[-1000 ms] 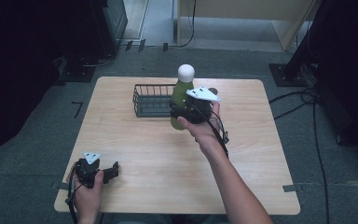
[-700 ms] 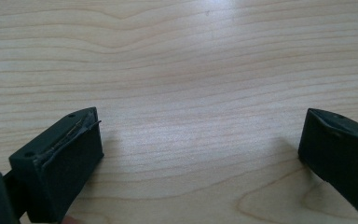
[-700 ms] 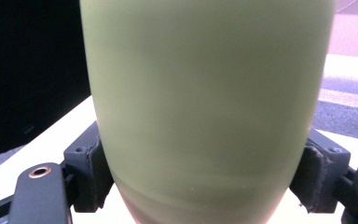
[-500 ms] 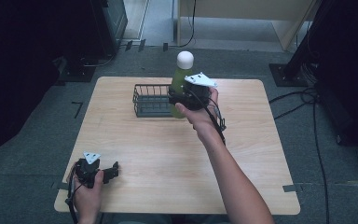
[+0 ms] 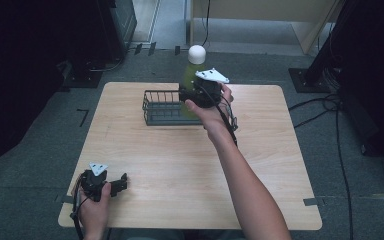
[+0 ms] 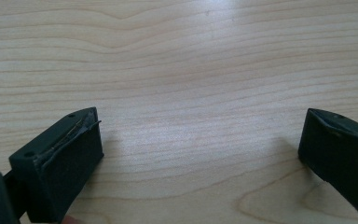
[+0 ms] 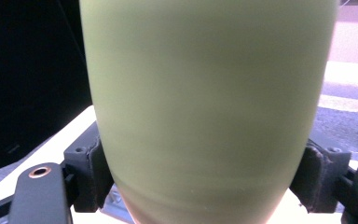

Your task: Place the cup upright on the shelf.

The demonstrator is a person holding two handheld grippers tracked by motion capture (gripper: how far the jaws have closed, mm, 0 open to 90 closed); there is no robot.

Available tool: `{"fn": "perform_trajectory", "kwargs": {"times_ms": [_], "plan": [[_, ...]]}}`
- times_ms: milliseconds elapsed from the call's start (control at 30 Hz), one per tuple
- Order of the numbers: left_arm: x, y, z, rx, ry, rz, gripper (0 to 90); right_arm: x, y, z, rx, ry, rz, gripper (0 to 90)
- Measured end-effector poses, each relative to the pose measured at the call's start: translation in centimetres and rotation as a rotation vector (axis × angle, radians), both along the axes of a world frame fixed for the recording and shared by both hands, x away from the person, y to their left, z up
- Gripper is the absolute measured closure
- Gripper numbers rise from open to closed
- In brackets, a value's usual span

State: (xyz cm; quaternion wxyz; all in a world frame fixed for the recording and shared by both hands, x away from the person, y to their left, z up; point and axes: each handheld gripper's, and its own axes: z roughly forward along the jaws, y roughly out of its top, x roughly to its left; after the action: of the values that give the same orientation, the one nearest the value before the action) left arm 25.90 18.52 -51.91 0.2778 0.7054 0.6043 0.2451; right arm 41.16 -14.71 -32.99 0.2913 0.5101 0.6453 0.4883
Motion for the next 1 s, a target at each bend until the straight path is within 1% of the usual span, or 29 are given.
{"fn": "perform_trajectory", "kwargs": {"times_ms": [67, 300, 333, 367, 500, 600, 700, 800, 900, 1000], "plan": [[0.0, 0.0, 0.0, 0.0, 0.0, 0.0, 0.0, 0.5, 0.1, -0.1, -0.006, 0.0, -0.007, 20.4], [0.0, 0.0, 0.0, -0.001, 0.0, 0.001, 0.0, 2.1, 0.4, -0.1, 0.004, -0.004, -0.033, 20.4], [0.0, 0.0, 0.0, -0.001, 0.0, 0.0, 0.0, 2.6, 0.5, -0.1, 0.007, -0.005, -0.038, 20.5], [0.0, 0.0, 0.0, -0.001, 0.0, 0.0, 0.0, 2.6, 0.5, -0.1, 0.007, -0.005, -0.038, 20.5], [0.0, 0.0, 0.0, -0.002, -0.001, 0.002, 0.0, 3.5, 0.7, -0.1, 0.012, -0.005, -0.054, 20.5], [0.0, 0.0, 0.0, -0.002, -0.001, 0.002, 0.0, 4.4, 0.9, -0.1, 0.002, -0.009, -0.069, 20.5], [0.0, 0.0, 0.0, 0.0, 0.001, 0.0, 0.0, 4.7, 1.0, -0.2, -0.002, -0.007, -0.071, 20.5], [0.0, 0.0, 0.0, 0.002, 0.003, -0.002, 0.0, 5.3, 1.1, -0.6, -0.002, -0.004, -0.079, 20.4], [0.0, 0.0, 0.0, 0.002, 0.003, -0.003, 0.0, 5.9, 1.0, -1.4, 0.001, 0.014, -0.097, 20.4], [0.0, 0.0, 0.0, 0.002, 0.003, -0.002, 0.0, 6.1, 1.0, -1.8, 0.0, 0.021, -0.1, 20.5]]}}
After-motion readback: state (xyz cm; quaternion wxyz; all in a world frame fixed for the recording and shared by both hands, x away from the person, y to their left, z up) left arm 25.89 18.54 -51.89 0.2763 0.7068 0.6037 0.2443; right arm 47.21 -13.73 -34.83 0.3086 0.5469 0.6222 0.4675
